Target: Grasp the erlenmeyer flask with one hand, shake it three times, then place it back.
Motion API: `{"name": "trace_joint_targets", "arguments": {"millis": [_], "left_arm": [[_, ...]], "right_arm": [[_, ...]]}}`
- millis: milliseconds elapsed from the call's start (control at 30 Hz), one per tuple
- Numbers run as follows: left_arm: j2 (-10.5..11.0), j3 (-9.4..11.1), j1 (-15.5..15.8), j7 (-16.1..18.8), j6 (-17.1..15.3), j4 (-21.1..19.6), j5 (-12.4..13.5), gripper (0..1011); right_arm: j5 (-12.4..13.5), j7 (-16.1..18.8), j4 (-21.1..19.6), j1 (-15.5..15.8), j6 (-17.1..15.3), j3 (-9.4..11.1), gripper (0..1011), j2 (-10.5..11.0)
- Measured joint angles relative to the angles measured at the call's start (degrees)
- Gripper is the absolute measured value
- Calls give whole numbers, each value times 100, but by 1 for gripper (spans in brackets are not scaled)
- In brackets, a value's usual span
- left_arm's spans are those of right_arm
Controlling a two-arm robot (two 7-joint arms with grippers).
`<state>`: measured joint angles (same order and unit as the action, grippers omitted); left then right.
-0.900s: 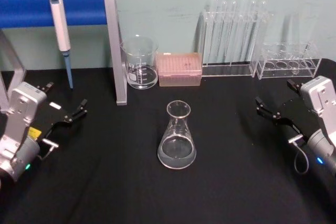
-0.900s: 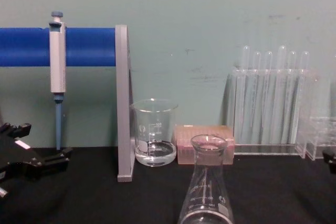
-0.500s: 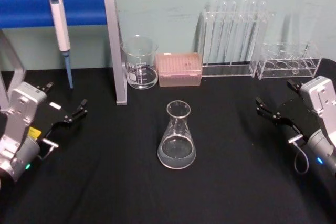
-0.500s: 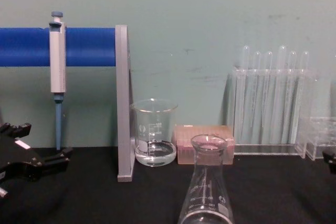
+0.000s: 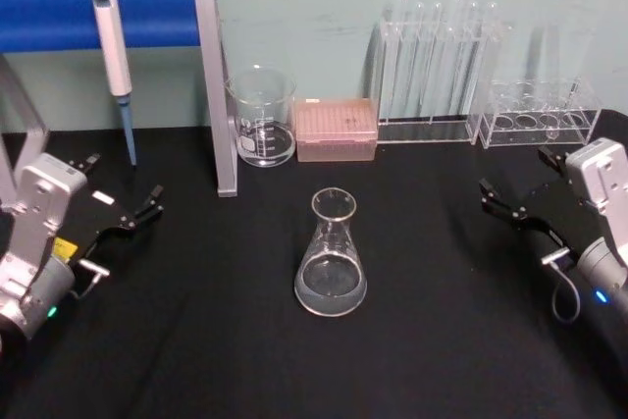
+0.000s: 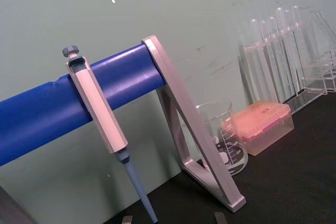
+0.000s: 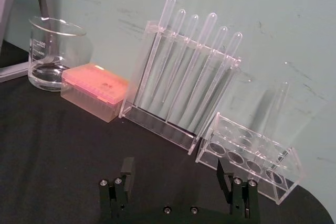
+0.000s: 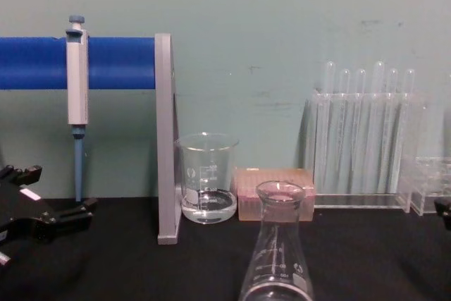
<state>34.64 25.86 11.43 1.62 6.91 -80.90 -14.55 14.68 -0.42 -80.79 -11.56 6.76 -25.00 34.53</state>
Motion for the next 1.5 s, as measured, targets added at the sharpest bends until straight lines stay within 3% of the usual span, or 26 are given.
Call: {"name": "trace_joint_targets", "arguments": {"millis": [300,633,1000,1233,1500], "left_arm": [[0,0,0,0,0,0,0,1001],[0,0,0,0,0,0,0,1000],[0,0,0,0,0,0,0,1001],[0,0,0,0,0,0,0,1001],[0,0,0,0,0,0,0,1001]], "right_arm": [[385,568,-18,68,76,244,1002,58],[927,1343,-466,444,76,448,1003,221],[1238,2418,-954,677,103,302,1002,285],[1299,2918,-1031,653,153,193,1002,253],[1340,3423,-950,517,164,78,1003,64]]}}
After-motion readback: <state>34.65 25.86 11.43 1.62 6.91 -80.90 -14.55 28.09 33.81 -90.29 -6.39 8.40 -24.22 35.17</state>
